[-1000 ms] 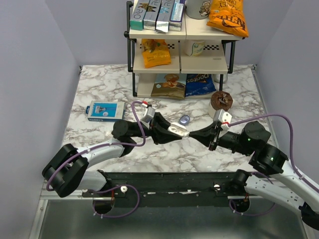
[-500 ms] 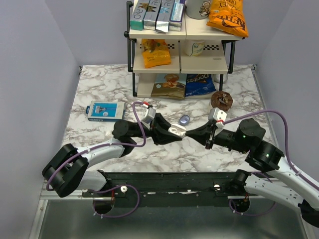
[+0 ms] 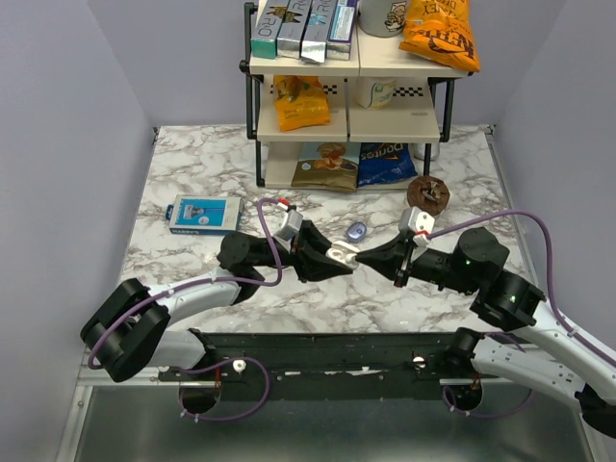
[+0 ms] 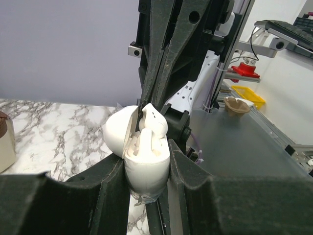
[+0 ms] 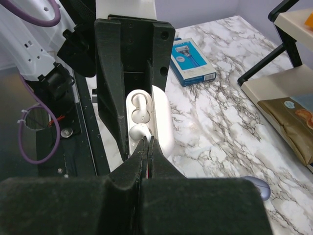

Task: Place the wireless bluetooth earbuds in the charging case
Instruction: Place the earbud in the charging case, then close the charging case.

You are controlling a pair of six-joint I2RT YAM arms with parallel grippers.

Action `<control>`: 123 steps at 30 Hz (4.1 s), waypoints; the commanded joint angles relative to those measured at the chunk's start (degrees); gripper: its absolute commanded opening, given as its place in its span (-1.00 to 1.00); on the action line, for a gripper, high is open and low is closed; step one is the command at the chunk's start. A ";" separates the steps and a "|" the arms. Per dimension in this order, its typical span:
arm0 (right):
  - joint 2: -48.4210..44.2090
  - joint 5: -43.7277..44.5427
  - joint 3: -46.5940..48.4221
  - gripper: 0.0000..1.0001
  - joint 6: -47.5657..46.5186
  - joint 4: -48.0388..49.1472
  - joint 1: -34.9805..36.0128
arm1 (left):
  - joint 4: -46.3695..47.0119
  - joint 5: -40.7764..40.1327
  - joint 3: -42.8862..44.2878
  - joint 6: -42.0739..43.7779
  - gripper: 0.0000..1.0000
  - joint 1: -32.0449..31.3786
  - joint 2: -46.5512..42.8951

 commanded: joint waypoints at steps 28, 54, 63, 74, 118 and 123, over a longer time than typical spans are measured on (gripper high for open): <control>2.06 4.14 -0.70 -0.99 3.04 -0.39 1.76 | 2.86 -6.22 -0.15 2.91 -1.00 -0.40 -2.91; 3.47 10.30 0.09 -0.99 5.51 -3.12 2.72 | 1.19 -10.18 -1.74 6.51 -1.00 -0.40 -5.02; 4.18 9.94 0.97 -0.99 5.07 -4.26 3.16 | 1.36 -10.53 -2.35 6.78 -1.00 -0.40 -5.38; 3.56 14.51 0.36 -0.99 8.32 -3.38 3.25 | 5.58 -12.20 -3.76 6.78 -1.00 -0.57 -4.67; 8.65 30.51 9.76 0.07 12.27 -7.86 4.22 | -5.39 -8.15 -3.41 14.49 -1.00 -5.40 -6.43; 11.12 29.20 10.81 0.05 12.89 -9.09 4.22 | -9.27 -9.03 -3.67 16.45 -1.00 -6.46 -7.83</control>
